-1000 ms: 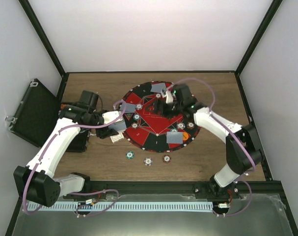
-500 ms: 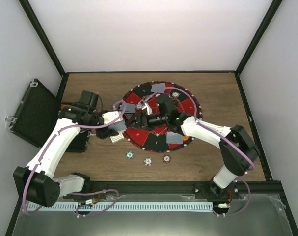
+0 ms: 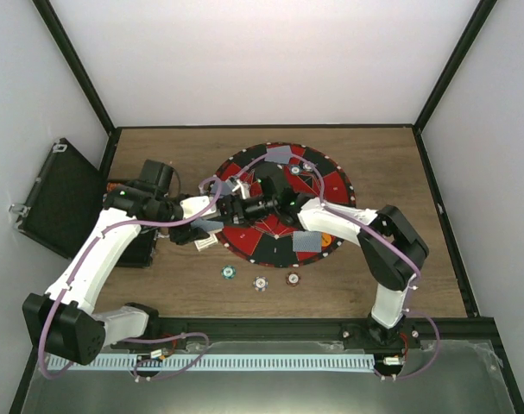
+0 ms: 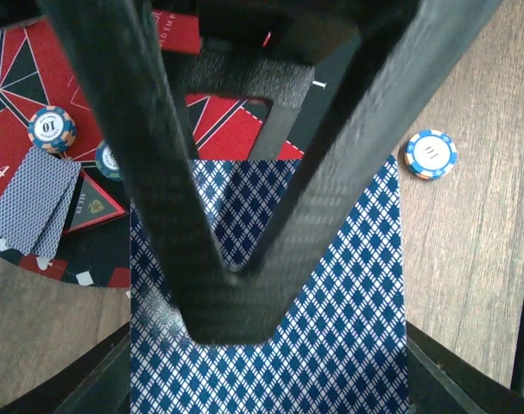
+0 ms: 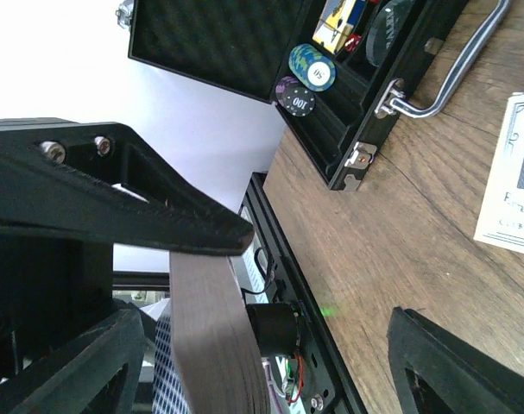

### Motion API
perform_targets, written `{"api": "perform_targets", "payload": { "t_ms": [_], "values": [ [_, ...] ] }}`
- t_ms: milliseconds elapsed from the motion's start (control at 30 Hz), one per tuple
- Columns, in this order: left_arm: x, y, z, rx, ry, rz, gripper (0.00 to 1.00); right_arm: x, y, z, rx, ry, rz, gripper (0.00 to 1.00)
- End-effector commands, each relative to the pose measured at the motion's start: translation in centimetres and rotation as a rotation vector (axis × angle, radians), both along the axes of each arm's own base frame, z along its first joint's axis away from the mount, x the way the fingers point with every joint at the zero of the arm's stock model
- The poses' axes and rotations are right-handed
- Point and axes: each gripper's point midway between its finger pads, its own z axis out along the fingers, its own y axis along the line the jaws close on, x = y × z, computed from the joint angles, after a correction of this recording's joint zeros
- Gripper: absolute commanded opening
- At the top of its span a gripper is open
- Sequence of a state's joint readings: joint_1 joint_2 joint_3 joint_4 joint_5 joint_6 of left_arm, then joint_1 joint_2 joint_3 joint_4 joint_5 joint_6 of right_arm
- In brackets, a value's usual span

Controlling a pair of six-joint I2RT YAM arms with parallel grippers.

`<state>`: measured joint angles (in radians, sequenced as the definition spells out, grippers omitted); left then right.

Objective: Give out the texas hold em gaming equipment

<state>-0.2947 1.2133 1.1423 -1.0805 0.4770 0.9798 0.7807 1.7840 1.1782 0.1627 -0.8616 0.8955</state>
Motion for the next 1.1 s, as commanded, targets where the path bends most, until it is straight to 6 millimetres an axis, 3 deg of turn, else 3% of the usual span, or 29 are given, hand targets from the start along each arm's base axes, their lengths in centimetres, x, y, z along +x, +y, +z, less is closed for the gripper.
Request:
{"api": "perform_targets", "payload": {
  "t_ms": [0, 300, 533, 867, 1067],
  "values": [
    [-0.6, -0.5, 0.5, -0.027, -0.006, -0.027, 0.05, -0.7, 1.8, 1.0, 0.041, -0.014, 0.068, 0.79],
    [-0.6, -0.4, 0.5, -0.024, -0.005, -0.025, 0.05, -0.4, 2.1, -1.6, -0.006, 0.015, 0.084, 0.76],
    [-0.6, -0.4, 0.8, -0.025, -0.011, -0.028, 0.05, 2.1, -0.7, -4.1, -0.063, 0.056, -0.012, 0.65],
    [-0.5, -0.4, 0.8, -0.023, -0.013, -0.026, 0.05, 2.9, -2.8, -3.9, -0.107, 0.016, -0.059, 0.57],
    [-0.4, -0.2, 0.3, -0.011, -0.014, -0.022, 0.05, 2.6, -3.1, -2.0, -0.077, -0.002, -0.066, 0.42]
  ]
}}
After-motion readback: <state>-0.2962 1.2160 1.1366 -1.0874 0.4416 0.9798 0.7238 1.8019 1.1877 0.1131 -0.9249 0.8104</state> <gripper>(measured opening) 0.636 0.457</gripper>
